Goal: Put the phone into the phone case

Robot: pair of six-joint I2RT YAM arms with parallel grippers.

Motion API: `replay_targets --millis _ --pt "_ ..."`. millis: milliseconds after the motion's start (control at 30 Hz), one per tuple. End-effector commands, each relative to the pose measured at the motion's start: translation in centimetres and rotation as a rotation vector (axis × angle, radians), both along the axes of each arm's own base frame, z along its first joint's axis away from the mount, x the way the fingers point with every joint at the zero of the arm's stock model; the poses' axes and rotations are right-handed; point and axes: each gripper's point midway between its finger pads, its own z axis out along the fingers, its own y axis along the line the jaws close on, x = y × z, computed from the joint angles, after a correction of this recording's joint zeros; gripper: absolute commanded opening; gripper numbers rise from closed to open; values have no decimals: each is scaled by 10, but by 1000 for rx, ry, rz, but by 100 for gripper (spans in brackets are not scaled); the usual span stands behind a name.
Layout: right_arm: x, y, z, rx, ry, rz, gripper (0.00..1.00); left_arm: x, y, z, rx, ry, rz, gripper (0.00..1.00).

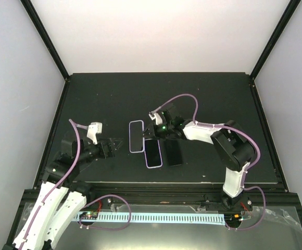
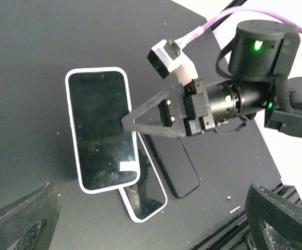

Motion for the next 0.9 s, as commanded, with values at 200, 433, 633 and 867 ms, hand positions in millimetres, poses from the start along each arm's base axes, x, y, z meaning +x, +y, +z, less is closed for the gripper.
replay_targets --millis 200,433,633,867 --pt "-42 29 -18 29 78 65 1 1 8 10 23 -31 42 99" --pt "-53 28 -47 -37 138 50 3 0 10 10 23 -25 51 99" --pt "-54 24 -64 -97 166 44 10 -1 10 10 20 -17 56 99" --pt "-47 19 -57 -139 118 17 27 0 10 10 15 -6 60 99"
